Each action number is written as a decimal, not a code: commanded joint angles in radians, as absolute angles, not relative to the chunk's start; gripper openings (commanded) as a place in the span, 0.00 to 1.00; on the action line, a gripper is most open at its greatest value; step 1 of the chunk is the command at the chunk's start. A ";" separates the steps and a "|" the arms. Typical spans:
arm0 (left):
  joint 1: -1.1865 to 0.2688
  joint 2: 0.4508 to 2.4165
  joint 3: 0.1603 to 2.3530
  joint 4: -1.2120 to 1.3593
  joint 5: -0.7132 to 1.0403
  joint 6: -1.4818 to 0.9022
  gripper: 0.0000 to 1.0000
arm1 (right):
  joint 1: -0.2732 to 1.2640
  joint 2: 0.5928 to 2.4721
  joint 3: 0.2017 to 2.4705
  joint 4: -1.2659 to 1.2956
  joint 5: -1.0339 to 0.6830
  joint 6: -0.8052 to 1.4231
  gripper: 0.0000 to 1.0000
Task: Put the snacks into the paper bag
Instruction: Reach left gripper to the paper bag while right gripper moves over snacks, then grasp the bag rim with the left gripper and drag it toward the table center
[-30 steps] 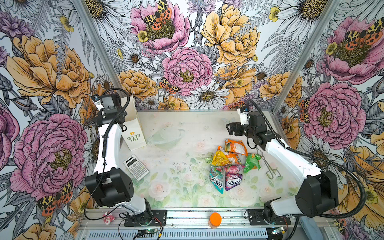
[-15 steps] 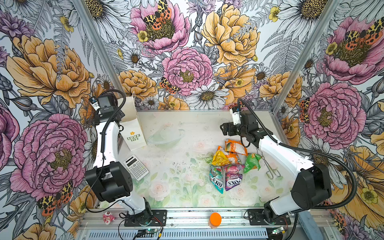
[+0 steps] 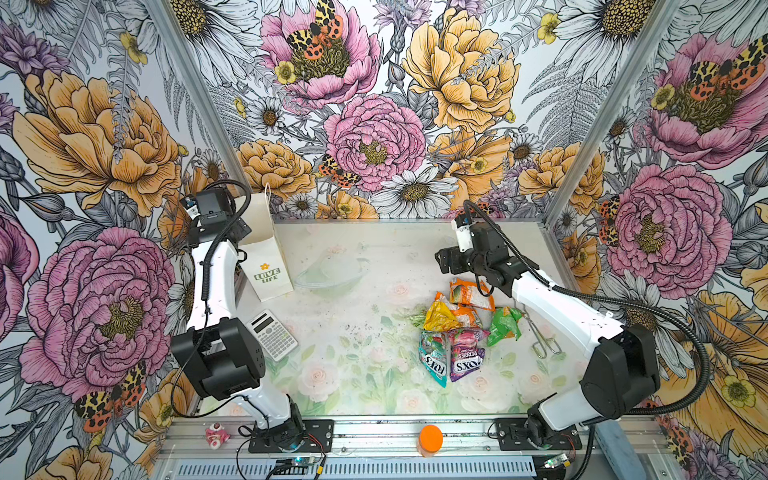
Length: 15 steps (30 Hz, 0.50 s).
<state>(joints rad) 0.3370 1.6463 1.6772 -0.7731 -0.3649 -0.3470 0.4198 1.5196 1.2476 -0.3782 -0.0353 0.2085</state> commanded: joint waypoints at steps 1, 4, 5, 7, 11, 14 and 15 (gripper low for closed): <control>0.347 1.663 1.706 -0.778 -0.332 -0.358 0.87 | 0.427 1.536 1.285 -0.382 -0.011 0.192 0.89; 0.348 1.666 1.704 -0.778 -0.319 -0.359 0.80 | 0.428 1.538 1.286 -0.383 -0.012 0.191 0.89; 0.348 1.668 1.703 -0.777 -0.316 -0.357 0.79 | 0.428 1.538 1.285 -0.382 -0.013 0.191 0.89; 0.349 1.669 1.701 -0.778 -0.315 -0.359 0.79 | 0.429 1.536 1.284 -0.382 -0.013 0.188 0.89; 0.354 1.676 1.700 -0.777 -0.307 -0.358 0.78 | 0.430 1.534 1.282 -0.383 -0.012 0.186 0.89; 0.357 1.681 1.702 -0.778 -0.297 -0.359 0.76 | 0.431 1.535 1.280 -0.382 -0.009 0.186 0.88; 0.358 1.683 1.702 -0.778 -0.295 -0.360 0.75 | 0.431 1.536 1.281 -0.383 -0.009 0.186 0.88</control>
